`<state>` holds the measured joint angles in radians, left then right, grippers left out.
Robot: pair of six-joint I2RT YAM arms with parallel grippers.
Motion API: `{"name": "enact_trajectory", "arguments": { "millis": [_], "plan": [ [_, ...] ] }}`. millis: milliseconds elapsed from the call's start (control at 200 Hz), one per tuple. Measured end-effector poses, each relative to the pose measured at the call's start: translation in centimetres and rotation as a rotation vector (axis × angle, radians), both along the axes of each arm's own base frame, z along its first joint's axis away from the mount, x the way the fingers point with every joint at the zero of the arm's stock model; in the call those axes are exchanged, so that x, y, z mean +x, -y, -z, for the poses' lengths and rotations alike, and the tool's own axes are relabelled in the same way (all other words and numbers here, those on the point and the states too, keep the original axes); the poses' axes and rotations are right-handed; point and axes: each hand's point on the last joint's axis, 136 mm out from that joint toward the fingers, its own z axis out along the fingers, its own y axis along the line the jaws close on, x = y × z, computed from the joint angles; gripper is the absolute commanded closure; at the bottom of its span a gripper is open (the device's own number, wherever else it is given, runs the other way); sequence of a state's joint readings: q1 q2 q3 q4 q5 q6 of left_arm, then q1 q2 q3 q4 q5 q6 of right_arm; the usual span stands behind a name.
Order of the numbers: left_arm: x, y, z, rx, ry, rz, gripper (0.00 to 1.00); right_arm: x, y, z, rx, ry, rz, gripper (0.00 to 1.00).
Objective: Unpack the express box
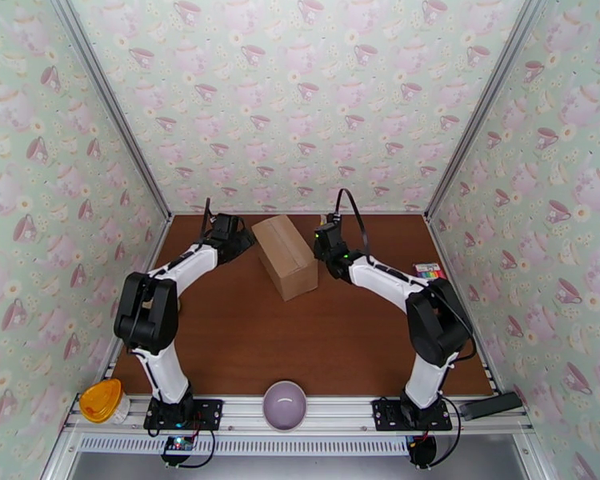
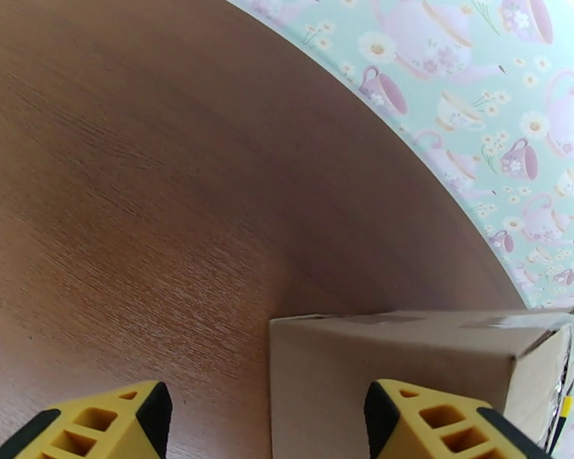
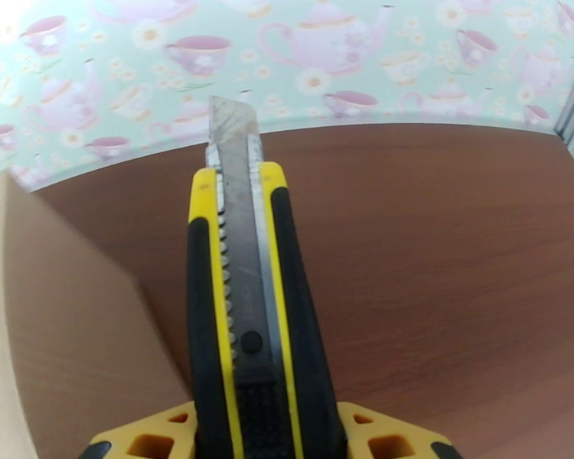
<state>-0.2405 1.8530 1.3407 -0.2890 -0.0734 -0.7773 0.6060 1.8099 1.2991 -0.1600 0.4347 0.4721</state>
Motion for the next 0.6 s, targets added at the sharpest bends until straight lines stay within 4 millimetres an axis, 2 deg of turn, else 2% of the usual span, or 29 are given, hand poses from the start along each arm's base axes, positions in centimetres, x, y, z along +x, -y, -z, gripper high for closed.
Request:
{"name": "enact_trajectory", "arguments": {
  "millis": [160,285,371,496,596],
  "plan": [
    [0.0,0.5,0.2,-0.007,0.000,0.014,0.28,-2.1,-1.7,1.2,0.044,-0.015,0.018,1.00],
    [-0.1,1.3,0.1,-0.008,0.003,0.030,0.28,-4.0,-3.1,1.2,0.074,-0.014,0.049,1.00],
    [-0.2,2.0,0.1,-0.009,0.006,0.043,0.28,-6.0,-4.1,1.2,0.089,-0.008,0.071,1.00],
    [-0.7,2.5,0.7,-0.001,0.003,0.063,0.27,-8.6,-4.8,1.3,0.112,0.014,0.124,1.00],
    [-1.2,2.5,1.2,0.010,-0.008,0.075,0.27,-9.9,-4.9,1.4,0.131,0.029,0.157,1.00]
  ]
}}
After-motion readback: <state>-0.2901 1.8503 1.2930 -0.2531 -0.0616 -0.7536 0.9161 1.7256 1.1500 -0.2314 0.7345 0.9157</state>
